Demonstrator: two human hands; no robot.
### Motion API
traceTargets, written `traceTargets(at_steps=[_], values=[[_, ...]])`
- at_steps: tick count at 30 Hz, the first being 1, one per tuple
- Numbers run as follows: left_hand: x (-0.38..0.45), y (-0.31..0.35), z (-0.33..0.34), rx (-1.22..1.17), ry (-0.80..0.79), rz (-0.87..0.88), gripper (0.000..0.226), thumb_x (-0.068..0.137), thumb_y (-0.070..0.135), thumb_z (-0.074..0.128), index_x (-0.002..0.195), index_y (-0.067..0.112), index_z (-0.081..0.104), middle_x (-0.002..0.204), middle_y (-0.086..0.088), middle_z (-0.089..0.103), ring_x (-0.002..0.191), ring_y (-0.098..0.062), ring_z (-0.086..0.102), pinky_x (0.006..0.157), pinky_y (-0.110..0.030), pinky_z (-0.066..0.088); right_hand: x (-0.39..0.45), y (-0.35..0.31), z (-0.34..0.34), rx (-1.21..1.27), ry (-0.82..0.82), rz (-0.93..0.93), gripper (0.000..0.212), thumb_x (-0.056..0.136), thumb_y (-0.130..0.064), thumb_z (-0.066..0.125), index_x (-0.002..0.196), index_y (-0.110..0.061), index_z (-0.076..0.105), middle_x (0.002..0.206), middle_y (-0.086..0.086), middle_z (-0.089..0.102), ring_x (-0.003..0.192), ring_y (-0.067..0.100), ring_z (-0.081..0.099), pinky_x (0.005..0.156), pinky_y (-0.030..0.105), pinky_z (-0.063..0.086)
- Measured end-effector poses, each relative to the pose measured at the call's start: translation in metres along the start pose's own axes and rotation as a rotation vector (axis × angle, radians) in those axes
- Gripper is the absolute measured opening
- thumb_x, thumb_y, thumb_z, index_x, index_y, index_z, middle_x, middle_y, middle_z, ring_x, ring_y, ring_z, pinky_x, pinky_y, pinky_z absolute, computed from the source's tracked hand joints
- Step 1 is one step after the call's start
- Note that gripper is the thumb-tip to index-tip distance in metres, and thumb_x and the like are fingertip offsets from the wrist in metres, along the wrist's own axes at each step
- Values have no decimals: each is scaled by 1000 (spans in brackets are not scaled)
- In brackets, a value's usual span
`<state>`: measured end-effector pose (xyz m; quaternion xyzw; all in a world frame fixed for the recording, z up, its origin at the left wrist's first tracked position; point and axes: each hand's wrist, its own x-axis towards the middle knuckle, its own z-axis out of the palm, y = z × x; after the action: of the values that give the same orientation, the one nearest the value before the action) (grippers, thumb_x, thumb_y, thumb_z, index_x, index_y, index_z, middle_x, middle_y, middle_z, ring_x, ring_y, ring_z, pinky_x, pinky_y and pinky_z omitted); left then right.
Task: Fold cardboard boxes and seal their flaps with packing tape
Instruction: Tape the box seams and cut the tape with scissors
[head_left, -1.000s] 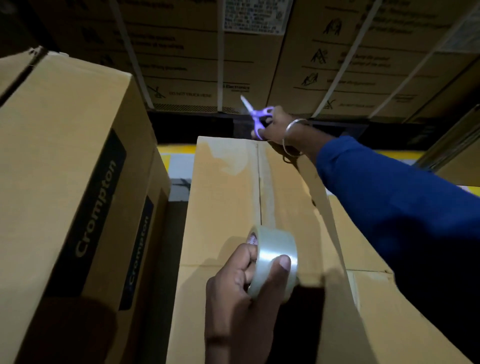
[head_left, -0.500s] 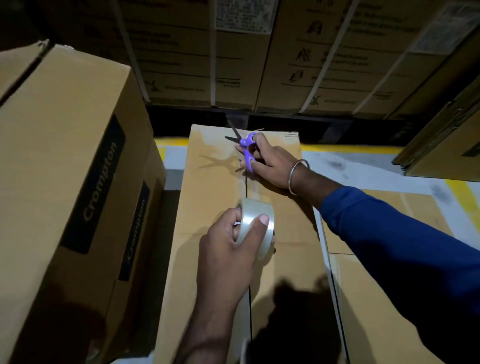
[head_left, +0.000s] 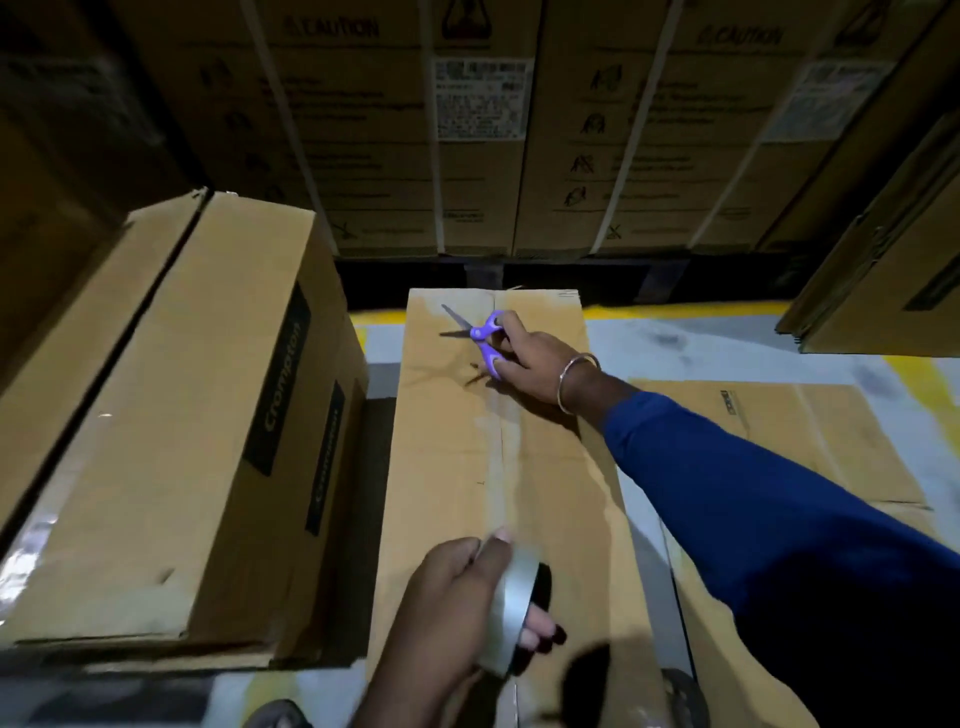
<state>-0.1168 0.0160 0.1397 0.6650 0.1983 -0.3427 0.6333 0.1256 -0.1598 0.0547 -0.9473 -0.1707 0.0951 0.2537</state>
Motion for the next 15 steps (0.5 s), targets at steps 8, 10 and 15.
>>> traceTargets(at_steps=[8, 10, 15], values=[[8, -19, 17, 91, 72, 77, 50, 108, 44, 46, 109, -2, 65, 78, -16, 78, 72, -29, 75, 80, -38, 59, -74, -17, 28, 31, -154, -88, 42, 95, -43, 52, 127, -30, 28, 83, 0, 65, 64, 23, 58, 60, 38, 47], [11, -21, 18, 99, 63, 94, 49, 108, 45, 45, 108, -1, 65, 78, -15, 78, 72, -27, 75, 80, -37, 58, -82, -13, 39, 89, -139, -77, 41, 97, -43, 54, 127, -31, 30, 85, -1, 64, 65, 23, 57, 61, 40, 47], [1, -23, 26, 90, 100, 85, 39, 108, 45, 44, 113, 11, 61, 79, -9, 79, 77, -26, 77, 71, -29, 53, -81, -4, 57, 115, -104, -45, 40, 99, -43, 52, 129, -31, 28, 82, 1, 58, 64, 25, 52, 56, 39, 39]])
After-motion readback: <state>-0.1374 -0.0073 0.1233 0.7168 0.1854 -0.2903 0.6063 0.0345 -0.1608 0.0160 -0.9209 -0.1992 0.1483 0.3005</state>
